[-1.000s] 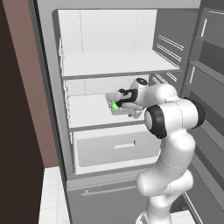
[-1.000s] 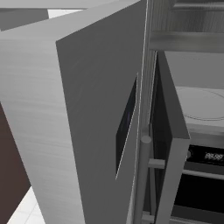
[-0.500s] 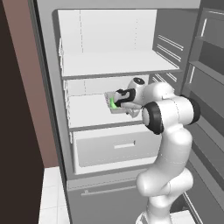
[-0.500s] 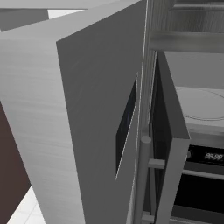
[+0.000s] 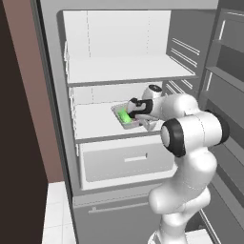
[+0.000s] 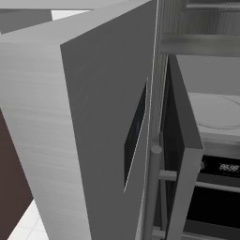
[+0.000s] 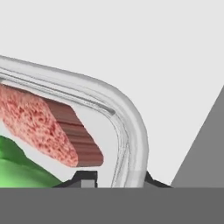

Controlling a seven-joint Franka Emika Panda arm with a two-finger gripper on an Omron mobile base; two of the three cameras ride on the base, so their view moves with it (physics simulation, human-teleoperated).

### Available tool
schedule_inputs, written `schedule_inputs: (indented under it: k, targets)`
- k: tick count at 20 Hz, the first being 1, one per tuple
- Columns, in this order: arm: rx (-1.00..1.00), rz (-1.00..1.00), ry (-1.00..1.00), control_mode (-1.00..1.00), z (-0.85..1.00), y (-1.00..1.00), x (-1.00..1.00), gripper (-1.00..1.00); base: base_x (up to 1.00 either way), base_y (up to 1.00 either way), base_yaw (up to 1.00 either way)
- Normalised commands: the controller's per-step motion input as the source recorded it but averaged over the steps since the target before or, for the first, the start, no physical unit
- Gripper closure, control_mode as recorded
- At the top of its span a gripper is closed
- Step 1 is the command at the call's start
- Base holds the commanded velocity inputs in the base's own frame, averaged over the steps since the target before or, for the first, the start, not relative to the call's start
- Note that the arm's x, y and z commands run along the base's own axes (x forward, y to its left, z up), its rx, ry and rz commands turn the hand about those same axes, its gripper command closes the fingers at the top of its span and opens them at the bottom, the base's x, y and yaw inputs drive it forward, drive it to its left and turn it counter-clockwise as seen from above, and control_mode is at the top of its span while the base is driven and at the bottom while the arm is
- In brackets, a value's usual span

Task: Place the tupperware containing the steak and corn meal in the microwave. Close the microwave door and press the start button to reheat the meal.

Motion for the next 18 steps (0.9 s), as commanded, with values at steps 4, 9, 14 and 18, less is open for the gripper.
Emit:
schedule_inputs:
  k: [4, 9, 14, 18]
  targets:
    - [0.0, 0.0, -0.02, -1.0, 0.02, 0.0, -1.0, 1.0, 0.0, 0.0, 0.0]
    - [-0.01, 0.0, -0.03, -1.0, 0.52, 0.0, -1.0, 1.0, 0.0, 0.0, 0.0]
    - [0.0, -0.06, -0.01, -1.0, 0.8, 0.0, -1.0, 1.0, 0.0, 0.0, 0.0]
    - [0.0, -0.1, 0.0, -1.0, 1.0, 0.0, -1.0, 1.0, 0.0, 0.0, 0.0]
